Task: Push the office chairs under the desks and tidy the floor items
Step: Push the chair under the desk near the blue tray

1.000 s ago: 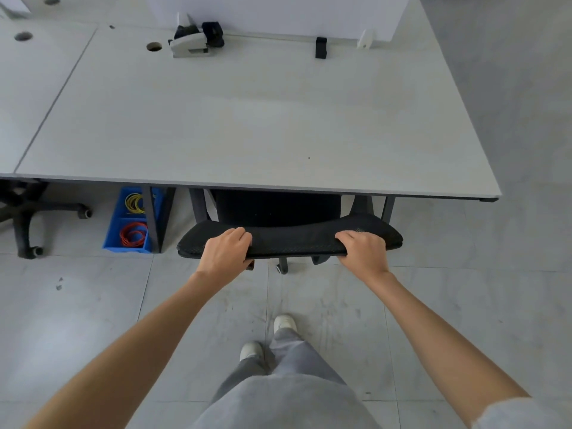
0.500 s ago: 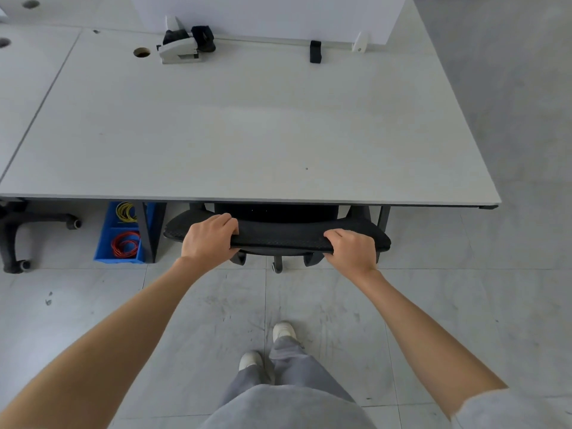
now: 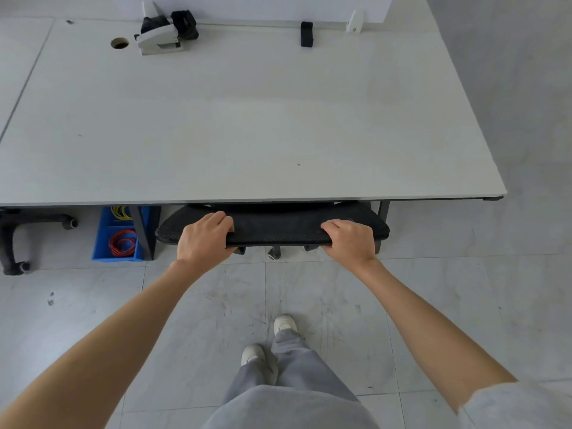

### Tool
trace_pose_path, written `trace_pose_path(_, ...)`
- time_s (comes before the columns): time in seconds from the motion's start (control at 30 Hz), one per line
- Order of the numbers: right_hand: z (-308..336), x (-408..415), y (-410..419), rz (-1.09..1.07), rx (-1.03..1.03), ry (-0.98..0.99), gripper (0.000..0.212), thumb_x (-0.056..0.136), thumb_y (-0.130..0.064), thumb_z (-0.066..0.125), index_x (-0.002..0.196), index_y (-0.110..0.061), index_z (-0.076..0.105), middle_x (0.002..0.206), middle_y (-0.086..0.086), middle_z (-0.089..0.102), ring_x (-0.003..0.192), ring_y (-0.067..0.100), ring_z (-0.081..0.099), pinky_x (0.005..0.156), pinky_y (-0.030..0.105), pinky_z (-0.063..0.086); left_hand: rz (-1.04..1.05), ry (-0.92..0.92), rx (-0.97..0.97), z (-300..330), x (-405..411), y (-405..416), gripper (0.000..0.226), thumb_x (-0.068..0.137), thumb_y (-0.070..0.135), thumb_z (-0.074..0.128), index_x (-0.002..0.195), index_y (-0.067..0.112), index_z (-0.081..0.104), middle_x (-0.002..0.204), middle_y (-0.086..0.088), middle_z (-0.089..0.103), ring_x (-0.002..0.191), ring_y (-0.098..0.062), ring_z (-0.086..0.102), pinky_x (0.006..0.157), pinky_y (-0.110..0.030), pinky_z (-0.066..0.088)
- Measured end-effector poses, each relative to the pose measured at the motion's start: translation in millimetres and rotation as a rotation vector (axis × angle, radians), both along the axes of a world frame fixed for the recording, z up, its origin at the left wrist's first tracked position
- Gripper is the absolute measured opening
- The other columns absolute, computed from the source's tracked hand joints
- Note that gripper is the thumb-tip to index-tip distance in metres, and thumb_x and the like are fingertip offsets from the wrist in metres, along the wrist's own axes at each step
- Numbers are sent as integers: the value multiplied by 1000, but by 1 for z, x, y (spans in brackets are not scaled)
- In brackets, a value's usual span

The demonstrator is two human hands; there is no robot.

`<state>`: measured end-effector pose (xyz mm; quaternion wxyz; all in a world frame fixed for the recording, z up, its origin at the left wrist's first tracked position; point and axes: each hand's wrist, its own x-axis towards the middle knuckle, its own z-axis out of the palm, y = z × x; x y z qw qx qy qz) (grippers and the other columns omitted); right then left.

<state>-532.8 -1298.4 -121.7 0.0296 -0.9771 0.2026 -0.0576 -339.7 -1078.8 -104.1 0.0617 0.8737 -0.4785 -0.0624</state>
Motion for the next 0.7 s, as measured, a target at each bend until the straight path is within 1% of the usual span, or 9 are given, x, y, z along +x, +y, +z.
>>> trace_pose_path(0.07,3,0,2,-19,35,53,24,44,-19,82,57,-16,63,47,-4,58,41,19,53,39,16,27,-8,-7,-23,1,-2,2,18,70,23,74,77,15,60,74,2,57,69,-19,54,46,-29,43)
trace_pose_path(0.13,6,0,0,-28,48,84,24,43,-17,82,53,-16,61,41,-3,53,37,19,49,38,16,22,-12,-16,-35,3,-2,2,16,70,20,74,73,14,59,70,2,57,66,-19,53,44,-28,42)
trace_pose_path(0.23,11,-3,-2,-13,39,94,26,42,-15,82,50,-17,57,38,-2,49,35,19,47,43,14,6,-31,-32,-26,9,-4,2,16,70,21,75,72,14,60,70,2,57,65,-18,52,43,-28,43)
trace_pose_path(0.3,12,-12,-4,8,52,123,26,41,-14,81,51,-17,56,39,-2,48,36,19,47,46,14,1,-68,-39,-3,13,-11,5,18,68,21,76,71,15,59,69,3,57,64,-18,54,41,-26,41)
trace_pose_path(0.33,11,-18,-3,14,68,137,27,41,-13,80,51,-17,55,40,-2,48,36,18,47,45,15,1,-82,-39,12,13,-16,7,19,66,22,77,70,16,59,68,3,57,63,-17,55,39,-26,39)
trace_pose_path(0.4,10,-26,-3,14,90,151,29,39,-10,79,51,-17,54,41,-3,47,36,16,45,42,16,7,-87,-44,35,12,-25,9,22,63,24,80,71,18,60,69,5,58,64,-16,56,37,-25,40)
trace_pose_path(0.5,10,-27,-3,41,91,127,30,37,-10,79,51,-17,54,41,-4,46,36,15,44,41,16,14,-65,-48,43,13,-29,8,24,60,23,82,72,18,61,70,4,59,63,-17,58,36,-23,37)
trace_pose_path(0.6,16,-22,-7,71,86,80,31,37,-10,80,52,-16,53,42,-5,47,37,15,46,39,16,18,-22,-47,37,17,-26,3,21,66,24,79,76,17,62,75,3,60,68,-19,58,43,-25,39)
trace_pose_path(0.7,15,-17,-13,59,102,59,28,41,-14,81,58,-16,58,48,-5,55,43,16,52,37,17,28,-3,-32,36,18,-25,-4,19,69,24,76,78,15,62,78,0,61,72,-22,59,48,-26,36)
